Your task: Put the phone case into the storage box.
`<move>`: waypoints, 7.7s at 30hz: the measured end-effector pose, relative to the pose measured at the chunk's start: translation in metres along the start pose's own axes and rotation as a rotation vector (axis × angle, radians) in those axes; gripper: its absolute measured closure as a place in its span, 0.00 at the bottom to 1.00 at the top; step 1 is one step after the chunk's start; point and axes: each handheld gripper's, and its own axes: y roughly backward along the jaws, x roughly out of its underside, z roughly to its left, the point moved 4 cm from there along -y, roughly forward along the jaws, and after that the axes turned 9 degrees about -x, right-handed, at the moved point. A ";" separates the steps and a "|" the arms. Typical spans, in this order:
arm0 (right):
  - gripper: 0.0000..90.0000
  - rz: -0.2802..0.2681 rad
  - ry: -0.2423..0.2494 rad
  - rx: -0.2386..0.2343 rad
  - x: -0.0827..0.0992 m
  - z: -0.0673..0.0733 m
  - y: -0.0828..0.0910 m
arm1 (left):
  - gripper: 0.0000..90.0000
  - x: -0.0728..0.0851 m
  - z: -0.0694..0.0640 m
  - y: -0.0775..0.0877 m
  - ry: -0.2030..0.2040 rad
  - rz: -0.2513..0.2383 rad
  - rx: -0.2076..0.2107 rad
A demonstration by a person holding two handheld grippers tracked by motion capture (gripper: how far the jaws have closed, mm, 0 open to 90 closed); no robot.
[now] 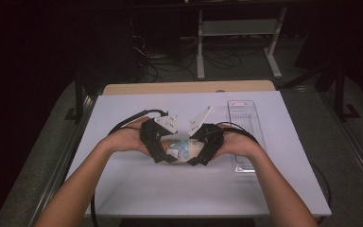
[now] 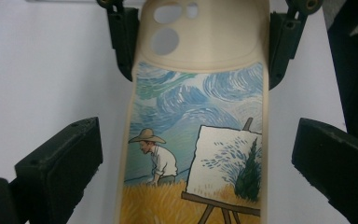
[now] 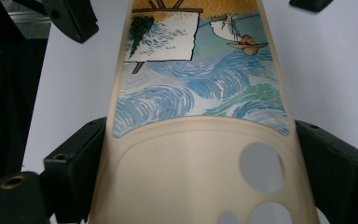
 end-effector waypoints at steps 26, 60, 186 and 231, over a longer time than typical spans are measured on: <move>0.11 -0.047 -0.131 0.110 0.012 -0.008 0.017 | 0.02 0.043 0.002 0.026 0.310 -0.125 -0.258; 0.11 -0.107 -0.312 0.198 0.028 -0.004 0.017 | 0.02 0.104 -0.030 0.002 0.574 -0.155 -0.493; 0.11 -0.182 -0.349 0.180 0.024 -0.001 0.022 | 0.02 0.087 -0.061 -0.024 -0.433 0.025 -1.068; 0.11 -0.192 -0.287 0.136 0.003 0.011 -0.011 | 0.07 0.069 -0.074 -0.037 -0.541 -0.003 -1.145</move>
